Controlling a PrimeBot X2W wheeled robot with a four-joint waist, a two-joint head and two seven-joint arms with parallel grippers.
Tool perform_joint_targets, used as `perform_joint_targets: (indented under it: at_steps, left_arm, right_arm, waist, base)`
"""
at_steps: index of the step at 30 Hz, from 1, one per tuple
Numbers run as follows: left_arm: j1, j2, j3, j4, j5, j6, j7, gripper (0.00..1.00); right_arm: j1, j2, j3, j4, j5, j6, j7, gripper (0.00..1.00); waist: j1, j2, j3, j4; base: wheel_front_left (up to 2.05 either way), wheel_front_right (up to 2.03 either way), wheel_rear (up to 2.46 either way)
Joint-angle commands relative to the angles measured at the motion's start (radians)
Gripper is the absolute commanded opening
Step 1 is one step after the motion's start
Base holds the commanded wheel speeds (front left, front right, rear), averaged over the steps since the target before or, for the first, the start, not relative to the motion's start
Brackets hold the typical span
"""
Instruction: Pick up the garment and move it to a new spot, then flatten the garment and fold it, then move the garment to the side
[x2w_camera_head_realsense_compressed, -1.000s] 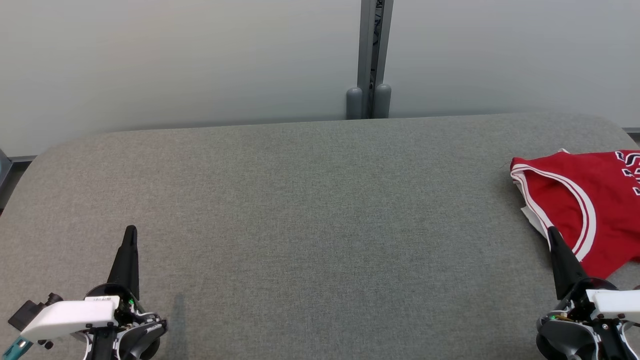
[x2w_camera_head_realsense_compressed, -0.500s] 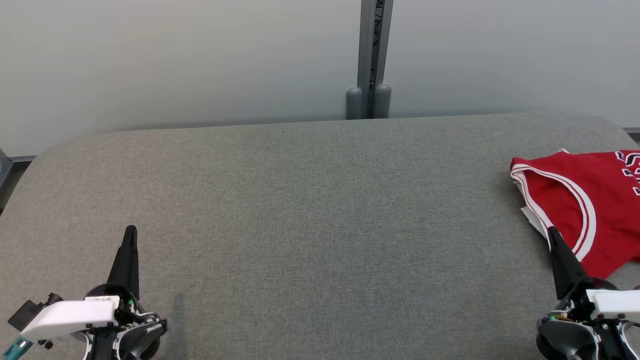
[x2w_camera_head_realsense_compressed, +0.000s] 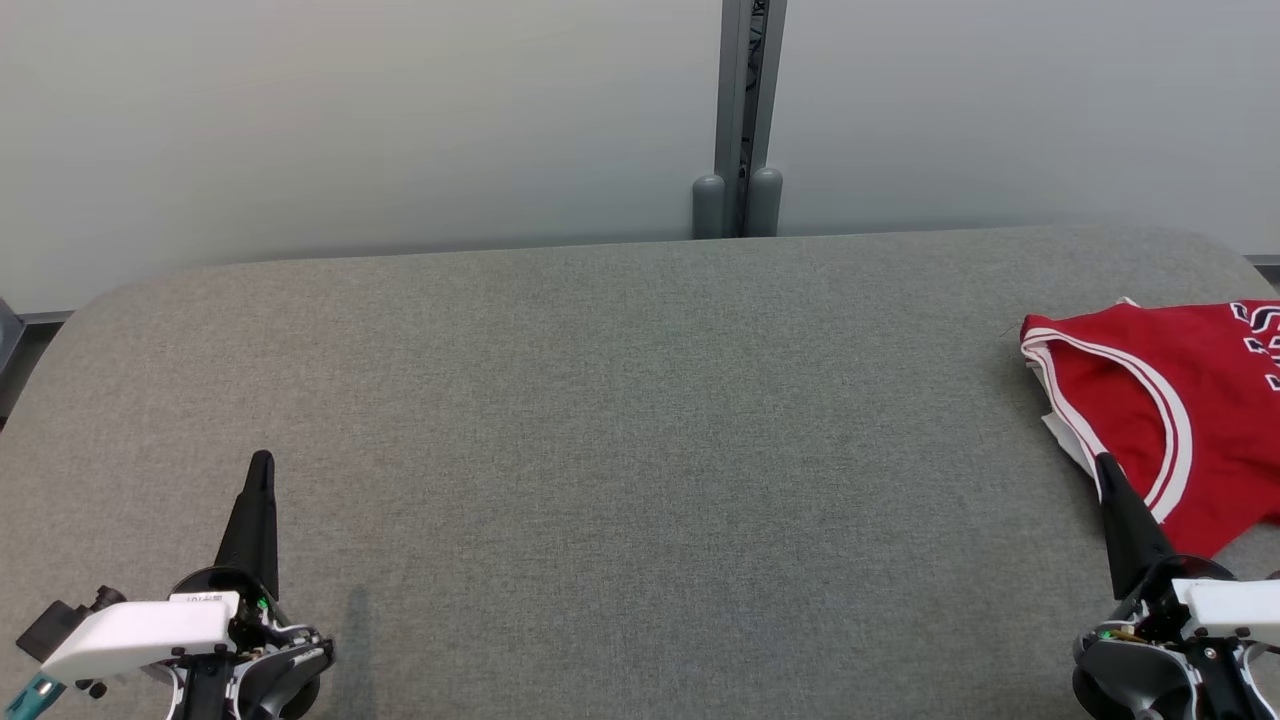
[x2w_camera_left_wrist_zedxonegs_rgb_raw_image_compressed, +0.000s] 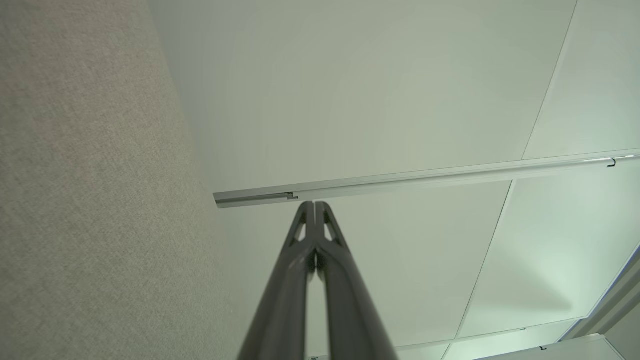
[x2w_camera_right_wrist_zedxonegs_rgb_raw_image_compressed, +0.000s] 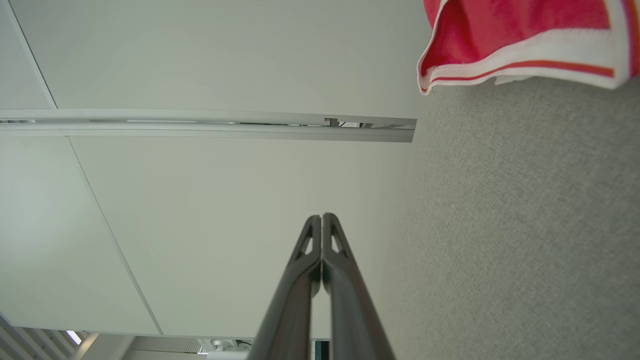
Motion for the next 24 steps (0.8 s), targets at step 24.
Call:
perform_joint_targets:
  at_steps: [24]
  left_arm:
    - [-0.012,0.005,0.004,-0.002,-0.001,-0.003,0.003,0.00]
  right_arm:
    - [-0.009,-0.004,0.000,-0.003,0.003,0.000,0.003,0.00]
  waist:
    - [0.0000,0.0000,0.000,0.000]
  base:
    - [0.00,0.00,0.00]
